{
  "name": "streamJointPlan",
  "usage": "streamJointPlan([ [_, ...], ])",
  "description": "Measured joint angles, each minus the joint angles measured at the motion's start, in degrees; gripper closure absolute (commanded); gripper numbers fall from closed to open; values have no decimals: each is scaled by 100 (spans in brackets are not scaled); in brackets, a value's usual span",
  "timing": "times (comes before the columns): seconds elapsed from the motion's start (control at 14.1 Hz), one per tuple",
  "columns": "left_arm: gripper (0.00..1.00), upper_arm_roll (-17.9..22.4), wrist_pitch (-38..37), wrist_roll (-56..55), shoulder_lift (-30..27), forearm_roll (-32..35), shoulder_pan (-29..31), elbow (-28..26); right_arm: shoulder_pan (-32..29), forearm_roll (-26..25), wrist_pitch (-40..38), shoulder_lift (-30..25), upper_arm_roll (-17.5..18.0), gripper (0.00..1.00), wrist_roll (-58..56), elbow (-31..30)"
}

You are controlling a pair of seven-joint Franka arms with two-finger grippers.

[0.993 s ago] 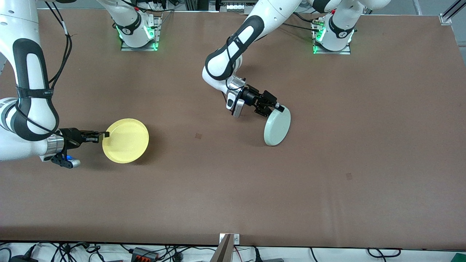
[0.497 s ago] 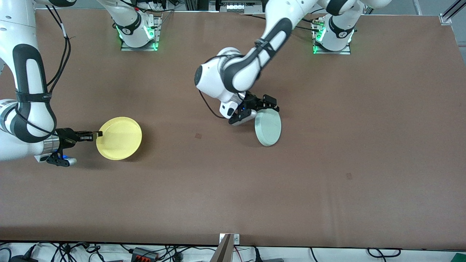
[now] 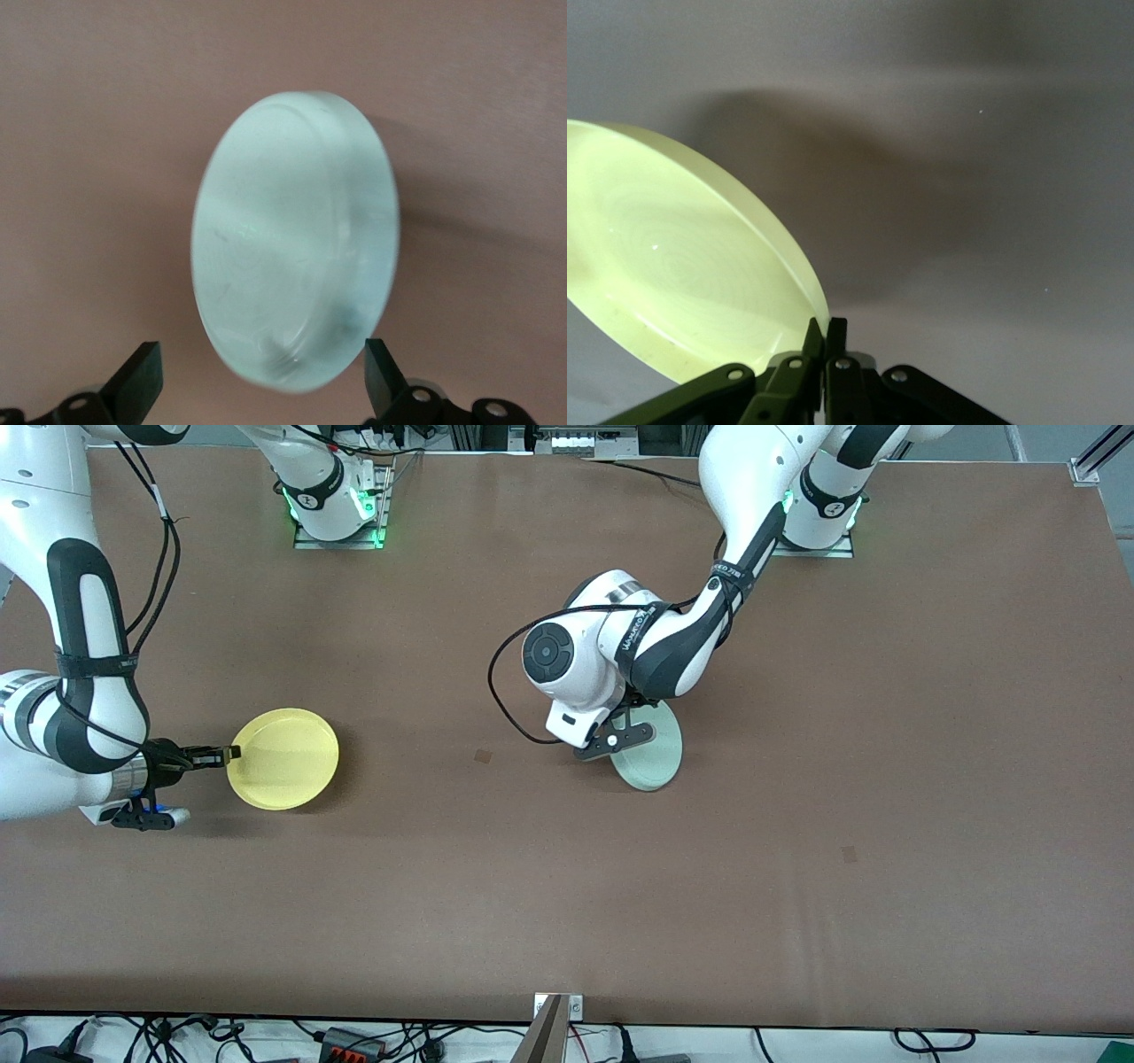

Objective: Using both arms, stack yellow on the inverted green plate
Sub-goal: 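Lower the green plate upside down at table center and open the left gripper, then set the yellow plate on green with the right gripper while the left gripper withdraws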

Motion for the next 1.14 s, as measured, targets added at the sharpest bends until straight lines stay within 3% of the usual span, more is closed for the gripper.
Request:
streamJointPlan([
  [0.43,0,13,162,205,-143,-500,393,44,78,1,12,19,46,100,-21,132],
  [0.64,0,36,95,1497,-443,-509,1008,-26,462,69,-46,15,103,100,163,336],
  [0.85,0,52,75,3296,-599,-514,1883,-194,934,511,-49,20,172,100,614,347],
  [1.14,0,55,79,5040,-773,-519,2956,-266,1959,690,61,59,223,100,2149,471],
])
